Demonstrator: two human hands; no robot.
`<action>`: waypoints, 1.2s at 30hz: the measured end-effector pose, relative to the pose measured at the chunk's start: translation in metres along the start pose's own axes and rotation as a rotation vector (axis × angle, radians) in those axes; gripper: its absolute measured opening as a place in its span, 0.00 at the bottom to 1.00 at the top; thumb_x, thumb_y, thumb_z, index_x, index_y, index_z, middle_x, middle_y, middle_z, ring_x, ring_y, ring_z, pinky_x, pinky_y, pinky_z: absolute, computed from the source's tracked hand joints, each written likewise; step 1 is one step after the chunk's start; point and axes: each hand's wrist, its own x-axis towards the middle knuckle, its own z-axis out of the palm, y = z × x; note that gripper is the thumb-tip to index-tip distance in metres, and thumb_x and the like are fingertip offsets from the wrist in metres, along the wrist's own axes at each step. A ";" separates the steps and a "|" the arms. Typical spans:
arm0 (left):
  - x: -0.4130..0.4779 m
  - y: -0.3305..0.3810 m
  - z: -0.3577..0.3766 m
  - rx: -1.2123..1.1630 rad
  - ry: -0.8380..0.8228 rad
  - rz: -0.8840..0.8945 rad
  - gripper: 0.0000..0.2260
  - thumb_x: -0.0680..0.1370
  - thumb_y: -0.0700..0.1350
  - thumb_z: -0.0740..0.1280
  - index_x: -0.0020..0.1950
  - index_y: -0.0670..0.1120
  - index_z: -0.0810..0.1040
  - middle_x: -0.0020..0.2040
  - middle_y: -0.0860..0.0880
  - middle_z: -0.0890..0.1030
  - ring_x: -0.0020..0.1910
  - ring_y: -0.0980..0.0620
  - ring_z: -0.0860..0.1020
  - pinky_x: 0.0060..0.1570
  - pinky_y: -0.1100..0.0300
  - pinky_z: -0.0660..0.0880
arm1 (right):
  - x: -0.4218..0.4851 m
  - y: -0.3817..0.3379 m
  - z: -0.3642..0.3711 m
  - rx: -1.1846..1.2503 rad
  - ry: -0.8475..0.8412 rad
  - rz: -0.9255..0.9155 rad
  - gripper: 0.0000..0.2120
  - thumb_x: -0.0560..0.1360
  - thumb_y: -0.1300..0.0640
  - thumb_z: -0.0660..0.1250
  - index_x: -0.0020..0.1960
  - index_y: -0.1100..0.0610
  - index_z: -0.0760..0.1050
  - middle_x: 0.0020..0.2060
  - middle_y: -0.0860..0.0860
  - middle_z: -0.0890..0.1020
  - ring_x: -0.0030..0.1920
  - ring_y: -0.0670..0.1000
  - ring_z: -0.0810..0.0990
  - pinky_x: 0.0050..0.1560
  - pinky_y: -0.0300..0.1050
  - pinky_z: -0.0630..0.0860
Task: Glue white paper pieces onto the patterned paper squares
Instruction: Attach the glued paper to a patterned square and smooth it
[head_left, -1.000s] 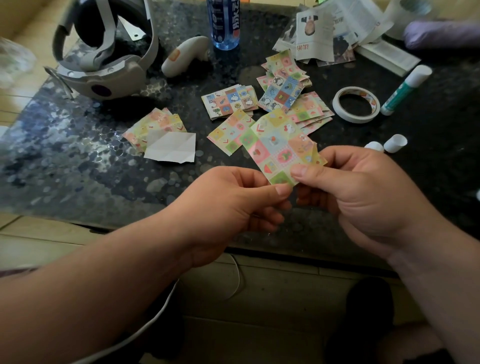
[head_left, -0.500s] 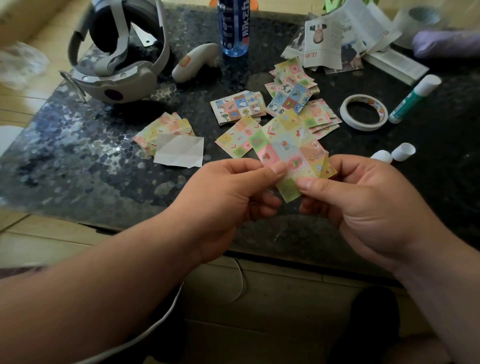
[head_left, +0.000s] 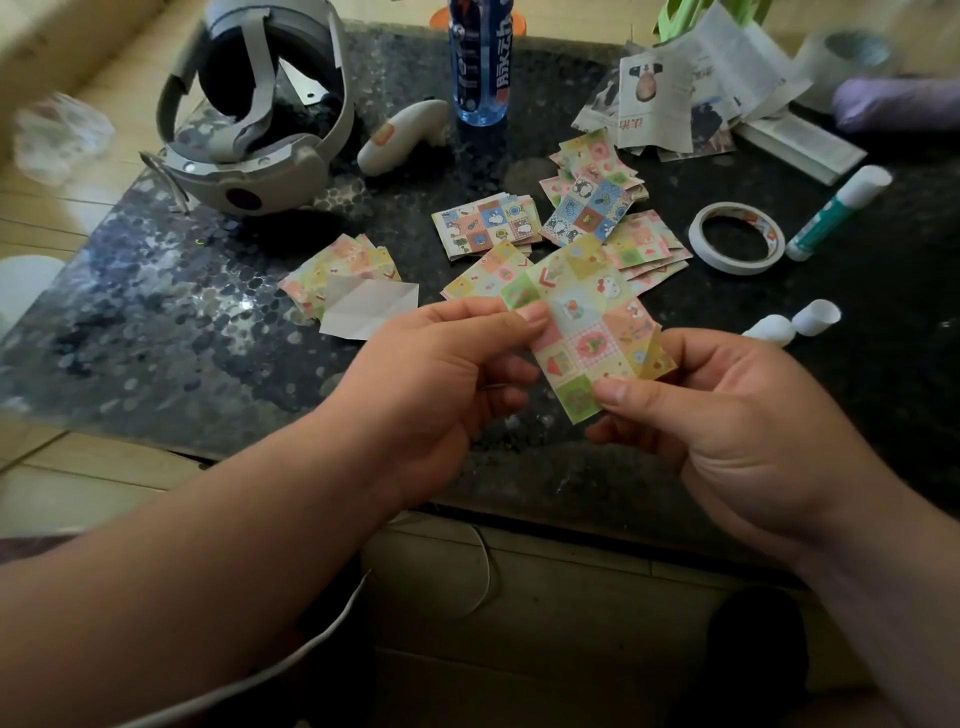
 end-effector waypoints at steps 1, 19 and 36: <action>0.000 0.000 0.000 0.002 -0.002 0.003 0.05 0.65 0.42 0.73 0.37 0.46 0.78 0.33 0.48 0.81 0.27 0.55 0.75 0.29 0.64 0.72 | 0.000 0.000 0.000 0.003 -0.001 0.000 0.17 0.65 0.61 0.73 0.50 0.71 0.79 0.43 0.60 0.87 0.41 0.53 0.86 0.40 0.41 0.81; 0.000 0.009 -0.004 -0.002 -0.027 0.008 0.08 0.68 0.42 0.73 0.43 0.43 0.76 0.36 0.47 0.83 0.29 0.56 0.75 0.31 0.64 0.71 | -0.002 -0.008 -0.004 -0.007 -0.020 0.035 0.12 0.64 0.62 0.72 0.46 0.66 0.81 0.44 0.60 0.88 0.44 0.57 0.88 0.42 0.42 0.83; 0.001 0.027 -0.022 0.244 -0.166 -0.015 0.08 0.66 0.43 0.73 0.41 0.39 0.82 0.37 0.44 0.83 0.33 0.52 0.78 0.34 0.61 0.80 | -0.005 -0.008 -0.011 -0.001 -0.044 0.099 0.23 0.59 0.59 0.76 0.50 0.71 0.80 0.48 0.65 0.86 0.49 0.63 0.87 0.47 0.49 0.86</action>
